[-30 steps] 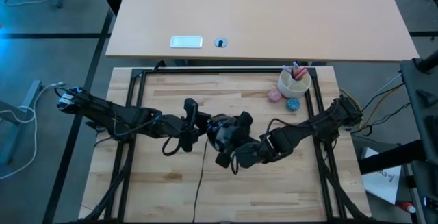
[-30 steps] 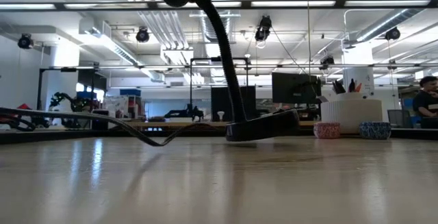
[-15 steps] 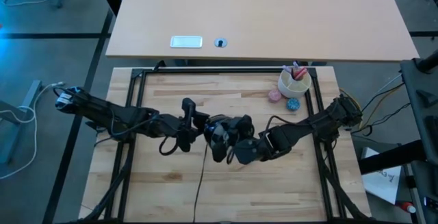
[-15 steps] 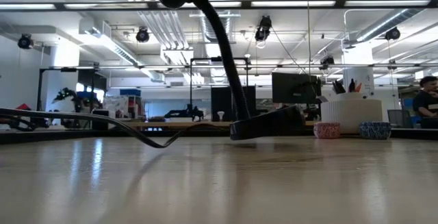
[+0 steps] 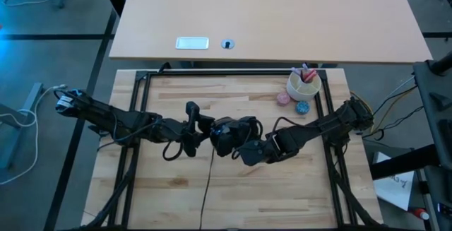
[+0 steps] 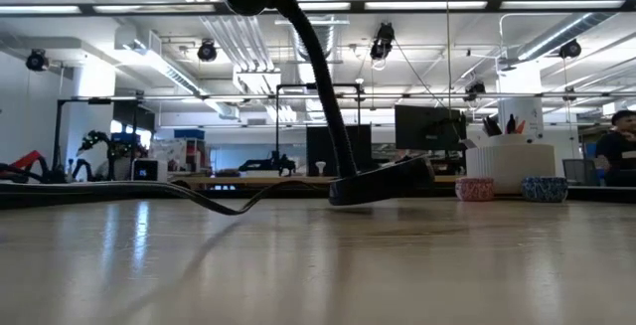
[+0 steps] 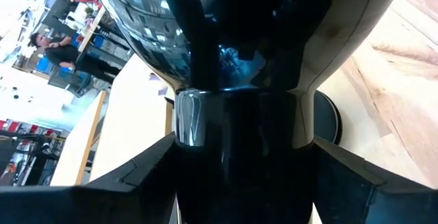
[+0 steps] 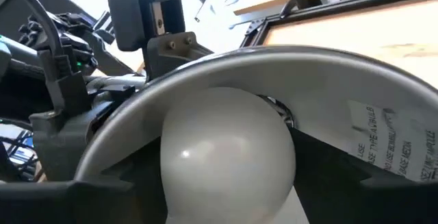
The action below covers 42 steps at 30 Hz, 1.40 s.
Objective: Screw lightbulb
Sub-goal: Insert the lightbulb into the lamp
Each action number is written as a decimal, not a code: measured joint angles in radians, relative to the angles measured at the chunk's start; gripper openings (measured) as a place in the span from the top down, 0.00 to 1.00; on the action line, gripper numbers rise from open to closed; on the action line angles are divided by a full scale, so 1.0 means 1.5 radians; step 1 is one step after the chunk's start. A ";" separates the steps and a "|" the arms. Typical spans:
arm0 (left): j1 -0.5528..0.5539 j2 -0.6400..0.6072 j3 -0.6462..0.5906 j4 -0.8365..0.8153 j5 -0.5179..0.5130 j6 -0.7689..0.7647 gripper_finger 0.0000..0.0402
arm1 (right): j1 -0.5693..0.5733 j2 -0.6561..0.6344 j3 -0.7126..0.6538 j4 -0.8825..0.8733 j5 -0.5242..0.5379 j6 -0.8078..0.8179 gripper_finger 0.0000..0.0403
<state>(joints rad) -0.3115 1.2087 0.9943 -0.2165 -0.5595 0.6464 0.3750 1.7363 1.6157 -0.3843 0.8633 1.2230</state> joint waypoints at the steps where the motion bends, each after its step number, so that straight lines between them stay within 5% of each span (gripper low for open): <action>1: 0.000 0.000 0.000 0.000 0.000 0.000 0.37 | 0.000 0.000 0.000 0.000 -0.001 -0.001 0.37; 10: -0.001 -0.002 0.000 0.007 0.025 -0.050 0.37 | 0.000 0.000 0.000 -0.006 -0.016 -0.142 0.29; 17: -0.001 -0.011 -0.014 0.036 0.060 -0.110 0.37 | 0.002 -0.006 -0.001 -0.016 -0.050 -0.253 0.32; 31: -0.002 -0.003 -0.250 0.589 0.126 -0.112 0.37 | -0.011 -0.061 -0.001 -0.057 -0.205 -0.420 0.41; 42: -0.010 0.013 -0.288 0.625 0.050 -0.101 0.37 | -0.062 -0.049 0.000 -0.058 -0.302 -0.522 0.43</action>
<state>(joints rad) -0.3264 1.2288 0.5621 0.7212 -0.4847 0.4944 0.2813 1.6628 1.6157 -0.4713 0.4104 0.4404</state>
